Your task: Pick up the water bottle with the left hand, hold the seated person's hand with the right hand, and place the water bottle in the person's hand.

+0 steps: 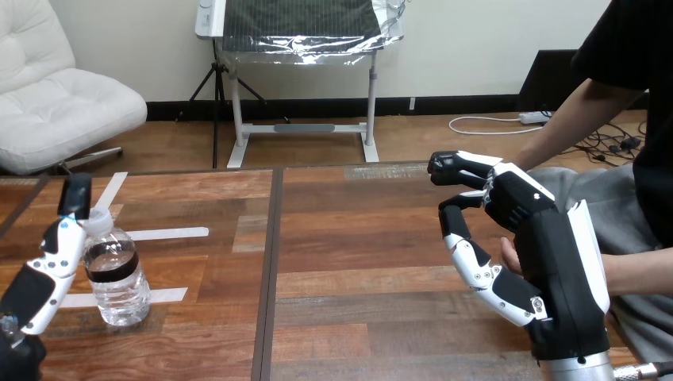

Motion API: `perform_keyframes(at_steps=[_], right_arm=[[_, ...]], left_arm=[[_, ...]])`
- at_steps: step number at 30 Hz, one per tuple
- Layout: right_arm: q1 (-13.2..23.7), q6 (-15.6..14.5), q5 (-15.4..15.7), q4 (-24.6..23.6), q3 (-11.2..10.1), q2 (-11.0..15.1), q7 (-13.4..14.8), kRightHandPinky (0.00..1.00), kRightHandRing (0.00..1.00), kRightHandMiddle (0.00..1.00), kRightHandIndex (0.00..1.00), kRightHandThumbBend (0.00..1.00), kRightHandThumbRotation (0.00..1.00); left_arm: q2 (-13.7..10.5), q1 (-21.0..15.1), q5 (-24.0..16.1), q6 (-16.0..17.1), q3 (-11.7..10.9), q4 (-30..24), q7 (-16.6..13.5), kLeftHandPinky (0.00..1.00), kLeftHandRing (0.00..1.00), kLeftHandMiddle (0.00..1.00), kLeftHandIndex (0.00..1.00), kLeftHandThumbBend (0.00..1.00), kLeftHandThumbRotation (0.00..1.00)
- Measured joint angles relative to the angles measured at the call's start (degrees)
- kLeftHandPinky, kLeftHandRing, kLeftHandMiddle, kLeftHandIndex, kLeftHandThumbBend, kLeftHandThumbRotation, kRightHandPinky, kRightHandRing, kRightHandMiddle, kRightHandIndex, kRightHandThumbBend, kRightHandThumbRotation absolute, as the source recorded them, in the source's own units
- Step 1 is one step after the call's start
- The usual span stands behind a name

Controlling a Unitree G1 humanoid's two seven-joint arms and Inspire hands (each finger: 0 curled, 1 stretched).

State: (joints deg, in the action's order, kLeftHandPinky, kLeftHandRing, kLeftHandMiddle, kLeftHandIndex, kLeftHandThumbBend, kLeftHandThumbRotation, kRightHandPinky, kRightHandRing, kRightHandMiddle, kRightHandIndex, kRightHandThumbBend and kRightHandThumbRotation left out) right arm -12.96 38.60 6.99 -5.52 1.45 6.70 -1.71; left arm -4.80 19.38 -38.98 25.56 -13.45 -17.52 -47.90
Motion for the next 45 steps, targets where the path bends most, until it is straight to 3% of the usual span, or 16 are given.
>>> perform_keyframes(at_steps=[9, 15, 24, 25, 26, 28, 35, 45], right_arm=[[0.0, 0.0, -0.32, 0.0, -0.01, 0.03, -0.01, 0.56, 0.71, 0.76, 0.67, 0.29, 0.06], [0.01, 0.0, -0.34, 0.01, -0.01, 0.05, -0.07, 0.55, 0.71, 0.76, 0.68, 0.29, 0.05], [0.03, 0.0, -0.26, 0.01, -0.01, 0.07, -0.12, 0.56, 0.71, 0.76, 0.67, 0.3, 0.05], [0.04, 0.0, -0.25, 0.01, -0.01, 0.08, -0.12, 0.56, 0.71, 0.76, 0.67, 0.3, 0.05], [0.26, 0.0, -0.09, 0.01, -0.04, 0.18, -0.12, 0.56, 0.71, 0.76, 0.67, 0.3, 0.06], [0.31, -0.01, -0.1, 0.01, -0.04, 0.18, -0.13, 0.57, 0.72, 0.77, 0.67, 0.3, 0.07], [0.72, -0.46, -0.14, 0.01, -0.07, 0.35, -0.68, 0.59, 0.73, 0.77, 0.67, 0.32, 0.11], [0.9, -0.62, -0.3, 0.01, -0.19, 0.5, -1.25, 0.59, 0.73, 0.77, 0.68, 0.33, 0.12]], left_arm=[[-0.79, -2.06, -0.13, -0.98, -1.02, 3.31, -0.32, 1.0, 1.0, 1.0, 1.0, 0.79, 0.4], [-1.23, -3.38, 0.76, -3.89, -1.19, 4.9, 1.83, 0.98, 0.99, 0.99, 0.98, 0.84, 0.45], [-1.25, -5.31, 5.17, -9.54, -1.12, 7.69, 7.97, 0.93, 0.96, 0.97, 0.99, 0.89, 0.51], [-1.25, -5.55, 5.75, -10.33, -1.11, 8.06, 8.87, 0.92, 0.95, 0.97, 0.99, 0.9, 0.52], [-1.24, -6.46, 7.94, -13.69, -0.88, 10.27, 12.61, 0.9, 0.94, 0.96, 0.99, 0.92, 0.54], [-1.24, -6.5, 8.06, -13.86, -0.83, 10.56, 12.97, 0.88, 0.93, 0.96, 0.98, 0.93, 0.54], [-1.65, -9.56, 12.79, -19.13, -0.97, 12.61, 19.43, 0.85, 0.94, 0.96, 0.98, 0.95, 0.54], [-2.14, -13.76, 16.17, -24.78, -0.57, 17.66, 24.37, 0.86, 0.96, 0.97, 0.99, 0.99, 0.57]])
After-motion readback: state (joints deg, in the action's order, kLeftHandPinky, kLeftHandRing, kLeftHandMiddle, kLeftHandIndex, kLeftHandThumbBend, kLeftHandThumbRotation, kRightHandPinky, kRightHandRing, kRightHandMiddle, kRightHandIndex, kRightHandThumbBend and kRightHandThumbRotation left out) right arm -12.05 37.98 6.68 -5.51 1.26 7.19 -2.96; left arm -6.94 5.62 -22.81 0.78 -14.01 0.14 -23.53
